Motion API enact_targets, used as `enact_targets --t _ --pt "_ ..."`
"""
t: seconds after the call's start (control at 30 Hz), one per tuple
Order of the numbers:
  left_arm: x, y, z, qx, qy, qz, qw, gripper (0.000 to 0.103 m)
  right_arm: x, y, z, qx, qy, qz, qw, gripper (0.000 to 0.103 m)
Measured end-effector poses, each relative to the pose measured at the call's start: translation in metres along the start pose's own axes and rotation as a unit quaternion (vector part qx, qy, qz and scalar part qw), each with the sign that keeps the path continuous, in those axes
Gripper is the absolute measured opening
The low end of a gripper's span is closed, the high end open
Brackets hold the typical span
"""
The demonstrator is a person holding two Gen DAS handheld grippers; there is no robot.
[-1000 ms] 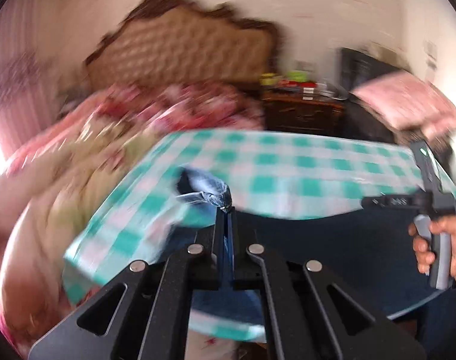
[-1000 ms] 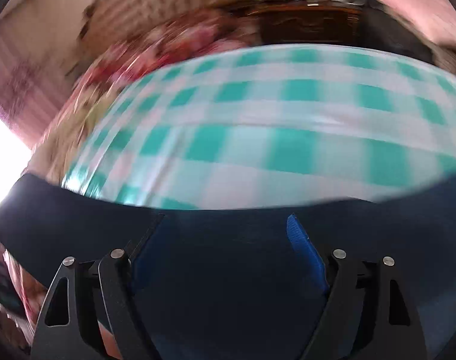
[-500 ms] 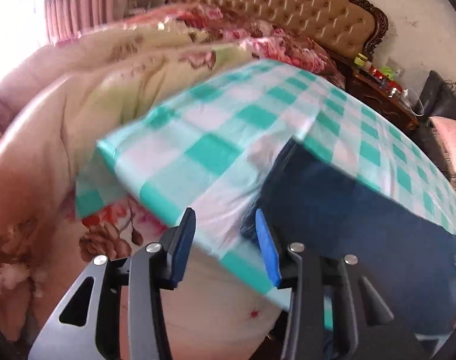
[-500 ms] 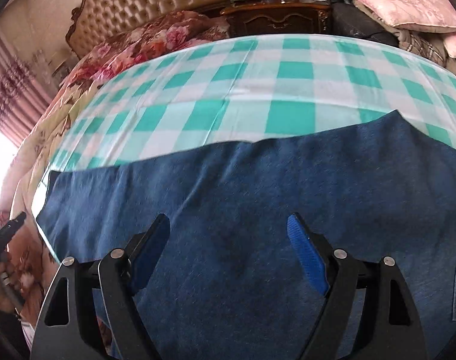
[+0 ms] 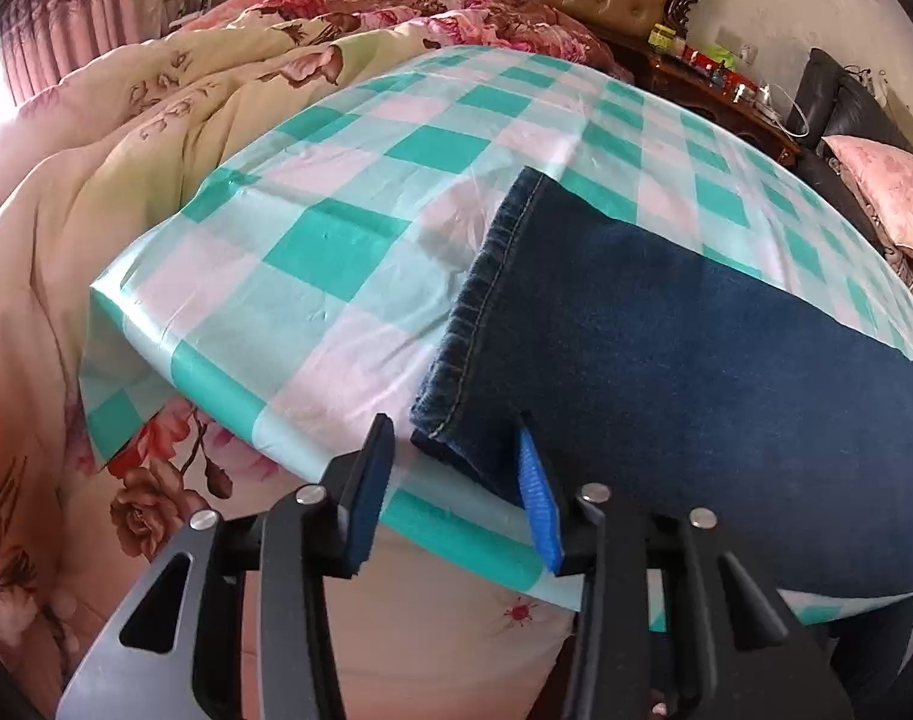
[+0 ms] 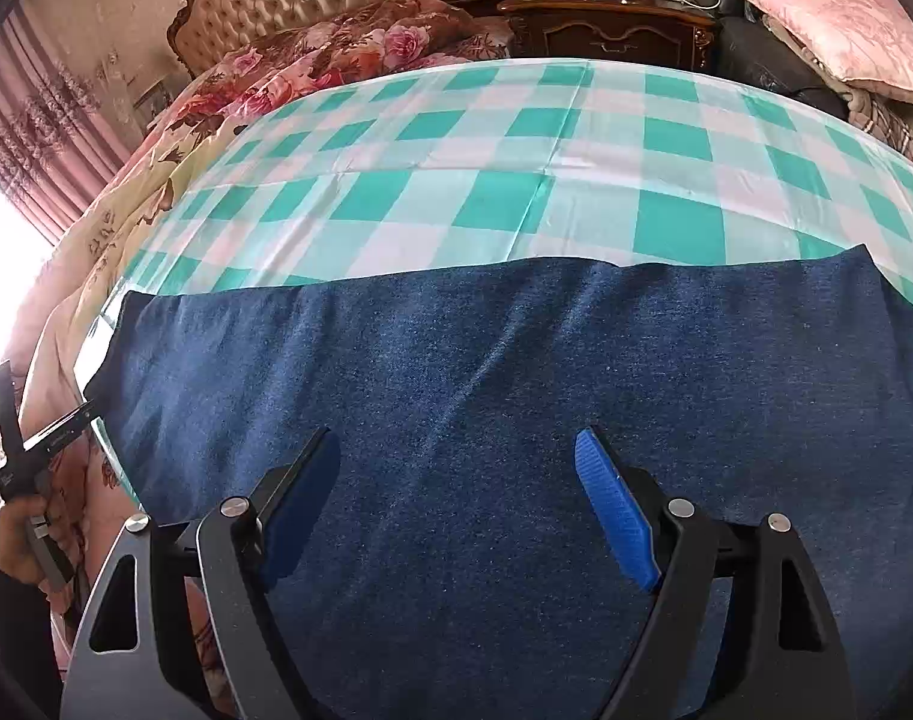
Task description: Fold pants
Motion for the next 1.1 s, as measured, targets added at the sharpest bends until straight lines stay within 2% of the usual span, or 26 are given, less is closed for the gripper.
enact_targets --t 0.03,0.13,0.2,0.27,0.33,0.37,0.47,0.53,0.57,0.6,0.63,0.7,0.73,0.77,0.83,0.87,0.97,1.03,1.1 --pt "0.0 0.0 -0.005 -0.005 0.006 0.006 1.0 0.02 0.0 0.0 0.001 0.002 0.0 0.0 1.0 0.079" --pt "0.005 -0.004 -0.01 0.013 0.009 0.013 0.9998 0.017 -0.001 -0.006 0.004 0.013 -0.001 -0.003 1.0 0.079" --pt "0.01 -0.017 -0.015 0.027 0.006 0.004 0.9996 0.016 -0.001 -0.015 0.003 0.022 -0.003 -0.01 1.0 0.079" --pt "0.017 -0.05 -0.039 0.078 0.045 -0.034 0.9954 0.016 0.0 -0.026 -0.002 0.026 0.0 -0.02 0.999 0.079" --pt "0.019 -0.084 -0.076 0.139 0.101 -0.071 0.9825 0.016 0.002 -0.039 -0.015 0.031 0.017 -0.034 0.999 0.079" --pt "0.017 -0.11 -0.114 0.187 0.155 -0.105 0.9644 0.016 0.003 -0.045 -0.023 0.031 0.027 -0.04 0.998 0.079" --pt "-0.004 -0.151 -0.212 0.25 0.264 -0.176 0.9147 0.017 0.005 -0.065 -0.058 0.029 0.071 -0.064 0.995 0.079" --pt "-0.03 -0.158 -0.275 0.266 0.325 -0.212 0.8824 0.017 0.004 -0.078 -0.087 0.029 0.108 -0.079 0.991 0.079" --pt "-0.053 -0.153 -0.315 0.27 0.362 -0.231 0.8616 0.017 0.003 -0.083 -0.101 0.028 0.122 -0.085 0.988 0.079" --pt "-0.072 -0.145 -0.342 0.265 0.389 -0.239 0.8494 0.017 0.001 -0.089 -0.117 0.027 0.139 -0.088 0.986 0.079" --pt "-0.095 -0.132 -0.37 0.249 0.415 -0.242 0.8413 0.02 -0.002 -0.091 -0.128 0.026 0.15 -0.088 0.984 0.079" --pt "-0.137 -0.1 -0.409 0.217 0.448 -0.23 0.8362 0.032 -0.01 -0.093 -0.143 0.032 0.162 -0.084 0.983 0.079" --pt "-0.155 -0.087 -0.42 0.202 0.463 -0.218 0.8351 0.045 -0.014 -0.092 -0.147 0.034 0.162 -0.079 0.983 0.079" --pt "-0.172 -0.077 -0.427 0.186 0.468 -0.208 0.8386 0.049 -0.017 -0.091 -0.15 0.036 0.162 -0.076 0.983 0.079" --pt "-0.187 -0.072 -0.424 0.166 0.449 -0.199 0.8551 0.05 -0.024 -0.087 -0.154 0.051 0.165 -0.066 0.983 0.079" --pt "-0.188 -0.071 -0.416 0.161 0.429 -0.195 0.867 0.05 -0.026 -0.083 -0.154 0.068 0.169 -0.058 0.982 0.079" --pt "-0.176 -0.072 -0.391 0.164 0.386 -0.192 0.8873 0.05 -0.027 -0.069 -0.141 0.121 0.175 -0.033 0.977 0.079" --pt "-0.174 -0.069 -0.389 0.164 0.397 -0.188 0.8832 0.05 -0.024 -0.061 -0.125 0.167 0.171 -0.015 0.971 0.079" --pt "-0.178 -0.071 -0.39 0.159 0.421 -0.196 0.8713 0.05 -0.023 -0.056 -0.107 0.189 0.162 -0.001 0.968 0.079"
Point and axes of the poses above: each gripper's, at about its wrist camera, not at the fingertips, and y roughly the way its jaws point, z to its left, x to its top, the point moved 9 cm from there along y, roughly the way its jaws point, and after that the axes turned 12 degrees about z, right-handed, at the moved point
